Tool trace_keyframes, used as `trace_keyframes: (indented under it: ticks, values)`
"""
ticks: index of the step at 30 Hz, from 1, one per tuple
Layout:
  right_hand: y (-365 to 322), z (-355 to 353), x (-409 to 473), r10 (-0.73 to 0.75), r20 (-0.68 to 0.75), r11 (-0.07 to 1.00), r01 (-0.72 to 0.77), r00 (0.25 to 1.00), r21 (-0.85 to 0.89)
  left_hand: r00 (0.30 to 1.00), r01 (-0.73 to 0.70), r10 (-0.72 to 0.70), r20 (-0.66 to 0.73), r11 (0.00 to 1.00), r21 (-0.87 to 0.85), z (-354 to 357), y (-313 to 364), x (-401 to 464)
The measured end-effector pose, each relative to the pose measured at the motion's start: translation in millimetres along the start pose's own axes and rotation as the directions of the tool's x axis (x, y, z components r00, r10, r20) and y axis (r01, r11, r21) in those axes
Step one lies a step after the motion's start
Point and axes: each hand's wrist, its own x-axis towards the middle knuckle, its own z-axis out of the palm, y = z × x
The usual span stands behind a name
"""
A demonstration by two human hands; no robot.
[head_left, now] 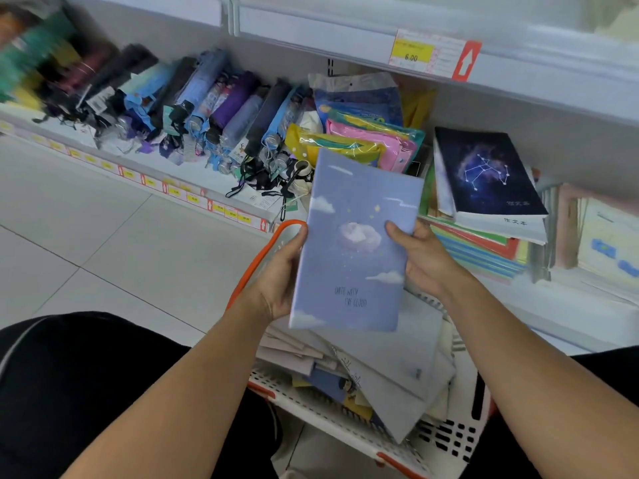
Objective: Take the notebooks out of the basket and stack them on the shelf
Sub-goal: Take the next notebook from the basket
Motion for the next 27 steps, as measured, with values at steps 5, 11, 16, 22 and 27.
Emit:
trace_keyframes:
  ticks: [5,11,16,22,27]
  values:
    - [27.5,4.1,-1.3,0.168,-0.026,0.983,-0.169,0.985,-0.071,0.969,-0.048,0.161,-0.187,0.867,0.496,0.2,13.4,-4.5]
    - [80.0,-53.3,-20.5,0.224,-0.335,0.064,-0.357,0.915,-0.932,0.746,0.043,0.426,-0.512,0.736,0.676,-15.6,22.7,-16.4]
    - [87.4,-70.9,-24.6,0.165,-0.353,-0.019,-0.354,0.921,-0.935,0.655,0.095,0.445,-0.611,0.754,0.650,-30.5,52.6,-32.3]
    - [36.5,-44.5,-12.2,0.194,-0.277,-0.269,-0.221,0.941,-0.938,0.591,0.200,0.513,-0.623,0.655,0.729,-16.3,39.5,-44.9]
    - [-26.1,8.2,-21.1,0.232,-0.151,-0.481,-0.021,0.961,-0.877,0.561,0.155,0.610,-0.560,0.587,0.794,-10.1,34.8,-42.3]
